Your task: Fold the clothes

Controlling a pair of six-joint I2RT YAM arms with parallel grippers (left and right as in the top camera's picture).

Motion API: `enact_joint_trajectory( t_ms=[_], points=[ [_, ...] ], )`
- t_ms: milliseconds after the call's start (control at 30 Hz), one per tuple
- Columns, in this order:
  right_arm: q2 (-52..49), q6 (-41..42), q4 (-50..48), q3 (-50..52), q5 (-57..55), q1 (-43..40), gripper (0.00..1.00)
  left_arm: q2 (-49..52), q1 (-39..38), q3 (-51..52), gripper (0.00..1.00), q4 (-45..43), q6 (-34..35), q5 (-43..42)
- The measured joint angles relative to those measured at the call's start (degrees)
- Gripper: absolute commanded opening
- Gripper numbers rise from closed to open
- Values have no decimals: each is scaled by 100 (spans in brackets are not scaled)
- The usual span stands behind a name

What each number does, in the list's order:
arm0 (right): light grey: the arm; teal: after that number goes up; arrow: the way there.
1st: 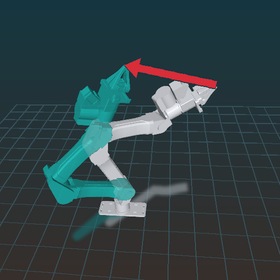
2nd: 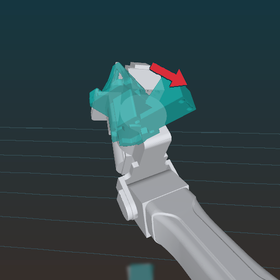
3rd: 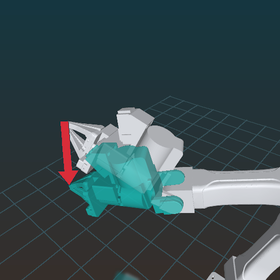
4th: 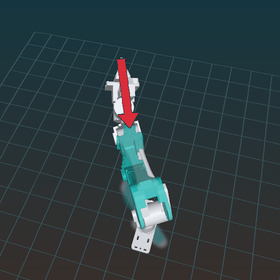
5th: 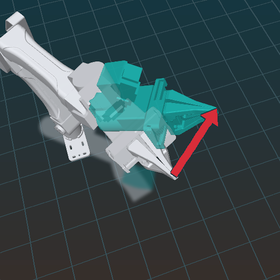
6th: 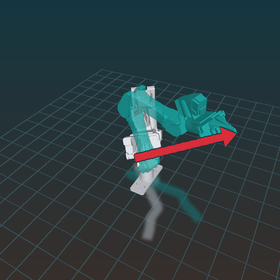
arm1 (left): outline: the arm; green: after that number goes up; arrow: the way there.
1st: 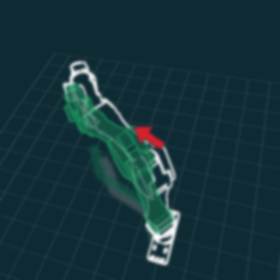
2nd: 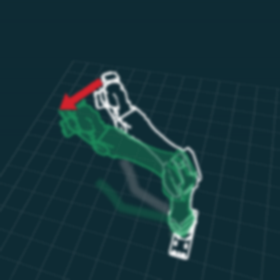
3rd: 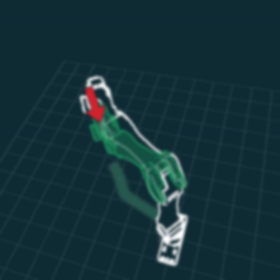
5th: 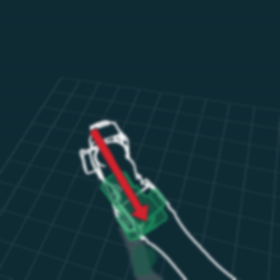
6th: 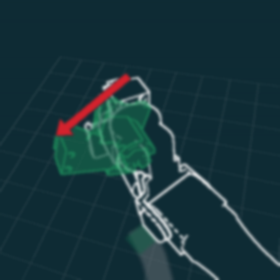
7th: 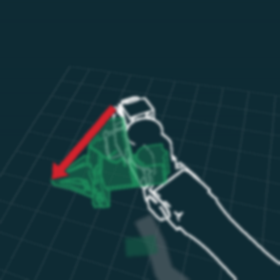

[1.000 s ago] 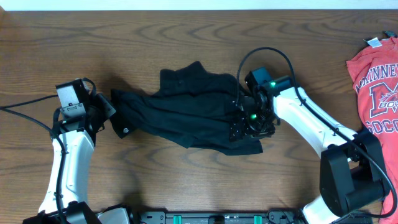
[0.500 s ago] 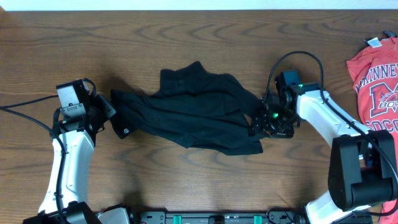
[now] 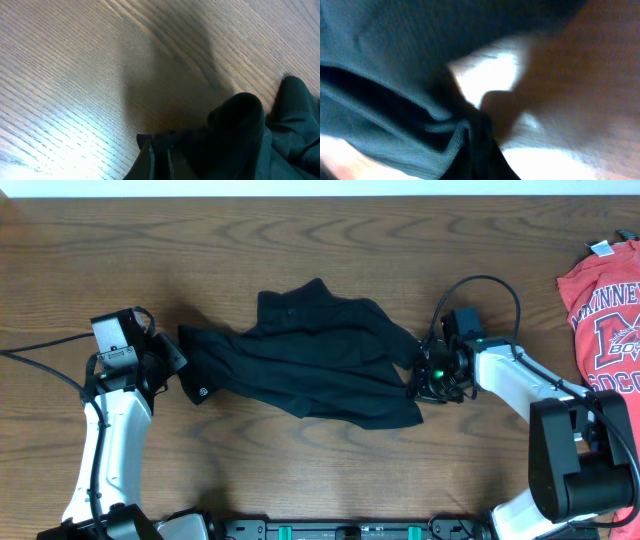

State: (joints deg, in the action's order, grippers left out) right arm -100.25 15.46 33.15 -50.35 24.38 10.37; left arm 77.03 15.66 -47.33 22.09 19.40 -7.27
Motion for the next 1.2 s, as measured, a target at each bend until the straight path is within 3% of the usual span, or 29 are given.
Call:
enact_joint_trajectory(
  t_ms=[133,267,533,800,1000,1200],
  points=[
    [-37,11,-433,9,28,11,1,0,-4,0,6,-2,0,0],
    [-96,-9,-90,-332,-24,0,1,0,-101,-114,6,79,0,2],
    [-155,-310,1547,-3211,-667,-221,1,-28,-605,-1399,6,730,-170,39],
    [-155,-575,2583,-6293,-962,-839,1,-120,-824,-2203,6,1438,-688,170],
    [-153,-754,3276,-7796,-984,-1620,1,-120,-833,-2492,6,1510,-988,275],
    [-151,-859,3482,-8520,-846,-2369,1,-120,-861,-3224,6,1510,-1071,297]
  ],
)
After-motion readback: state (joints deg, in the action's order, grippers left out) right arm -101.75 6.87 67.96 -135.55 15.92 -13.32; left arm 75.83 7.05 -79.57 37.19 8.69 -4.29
